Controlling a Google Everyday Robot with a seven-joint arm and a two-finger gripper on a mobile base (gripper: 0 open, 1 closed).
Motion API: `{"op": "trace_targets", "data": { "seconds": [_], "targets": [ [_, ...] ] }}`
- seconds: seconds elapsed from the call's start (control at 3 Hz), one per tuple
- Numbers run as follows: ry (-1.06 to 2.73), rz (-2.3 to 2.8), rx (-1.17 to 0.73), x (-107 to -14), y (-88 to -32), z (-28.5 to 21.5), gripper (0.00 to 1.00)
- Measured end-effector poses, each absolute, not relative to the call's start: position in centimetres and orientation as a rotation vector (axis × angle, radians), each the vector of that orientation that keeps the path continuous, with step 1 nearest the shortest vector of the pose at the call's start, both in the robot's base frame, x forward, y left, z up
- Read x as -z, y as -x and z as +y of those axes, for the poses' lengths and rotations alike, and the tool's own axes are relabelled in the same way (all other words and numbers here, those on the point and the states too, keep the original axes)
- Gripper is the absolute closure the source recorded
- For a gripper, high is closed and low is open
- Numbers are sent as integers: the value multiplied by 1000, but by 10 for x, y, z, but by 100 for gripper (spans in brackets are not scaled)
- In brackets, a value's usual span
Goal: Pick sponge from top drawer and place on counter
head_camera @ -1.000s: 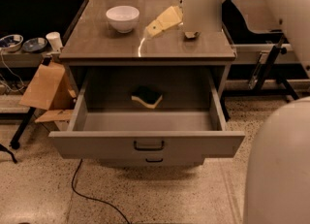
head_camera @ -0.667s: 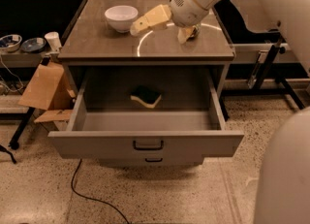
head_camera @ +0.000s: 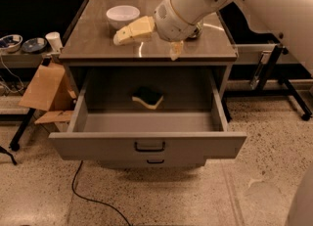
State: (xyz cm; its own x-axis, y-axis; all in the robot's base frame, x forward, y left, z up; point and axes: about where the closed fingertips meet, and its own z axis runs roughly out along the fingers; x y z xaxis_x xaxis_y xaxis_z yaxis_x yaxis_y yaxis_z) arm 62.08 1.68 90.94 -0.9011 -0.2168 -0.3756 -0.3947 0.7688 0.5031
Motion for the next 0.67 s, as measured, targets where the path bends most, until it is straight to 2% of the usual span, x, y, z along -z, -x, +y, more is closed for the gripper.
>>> {"op": "trace_targets", "data": {
  "seconds": [0.33, 0.67],
  "targets": [
    [473, 2668, -854, -909, -621, 17, 0],
    [447, 2670, -722, -897, -620, 22, 0]
  ]
}}
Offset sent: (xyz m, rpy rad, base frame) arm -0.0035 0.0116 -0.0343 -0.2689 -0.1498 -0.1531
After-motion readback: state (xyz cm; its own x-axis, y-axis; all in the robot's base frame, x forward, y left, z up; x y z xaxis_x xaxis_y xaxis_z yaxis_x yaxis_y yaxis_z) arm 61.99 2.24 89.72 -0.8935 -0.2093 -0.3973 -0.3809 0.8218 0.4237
